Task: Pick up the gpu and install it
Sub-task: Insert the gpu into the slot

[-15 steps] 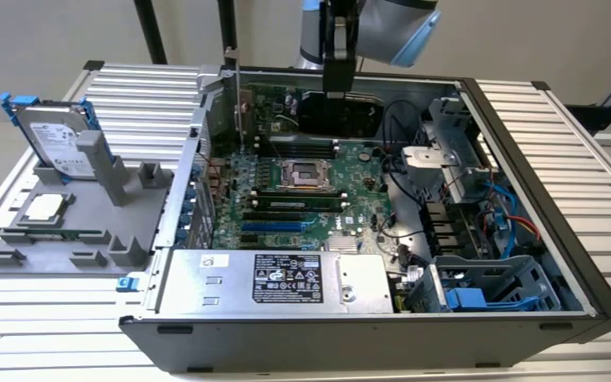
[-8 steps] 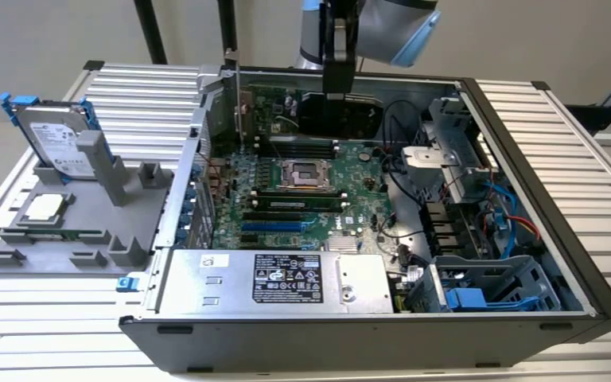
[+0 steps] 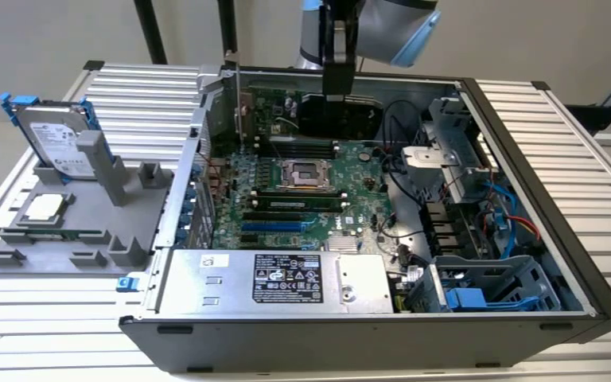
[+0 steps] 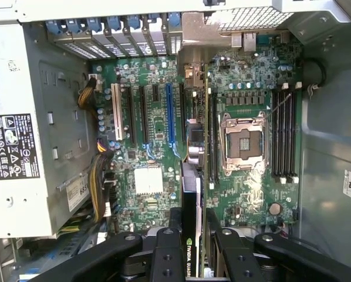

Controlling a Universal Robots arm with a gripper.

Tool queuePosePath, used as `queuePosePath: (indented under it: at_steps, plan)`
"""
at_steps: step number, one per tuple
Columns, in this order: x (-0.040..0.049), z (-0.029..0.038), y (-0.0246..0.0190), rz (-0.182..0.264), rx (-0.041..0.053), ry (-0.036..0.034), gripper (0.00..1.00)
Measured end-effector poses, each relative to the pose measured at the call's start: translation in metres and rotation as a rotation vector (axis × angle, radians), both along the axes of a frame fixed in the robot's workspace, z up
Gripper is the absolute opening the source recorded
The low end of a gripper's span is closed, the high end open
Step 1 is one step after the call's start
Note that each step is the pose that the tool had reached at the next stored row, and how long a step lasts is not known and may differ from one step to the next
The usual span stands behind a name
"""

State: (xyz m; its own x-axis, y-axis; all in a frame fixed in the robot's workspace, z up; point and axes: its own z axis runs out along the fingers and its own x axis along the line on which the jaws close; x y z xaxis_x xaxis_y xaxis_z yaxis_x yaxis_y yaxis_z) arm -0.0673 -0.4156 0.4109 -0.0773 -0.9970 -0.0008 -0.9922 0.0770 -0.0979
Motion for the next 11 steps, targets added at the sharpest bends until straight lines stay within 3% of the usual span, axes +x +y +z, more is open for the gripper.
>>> queuePosePath:
  at_steps: [11]
  plan:
    - [0.0,-0.0026,0.0,0.0,-0.0037,0.0,0.0]
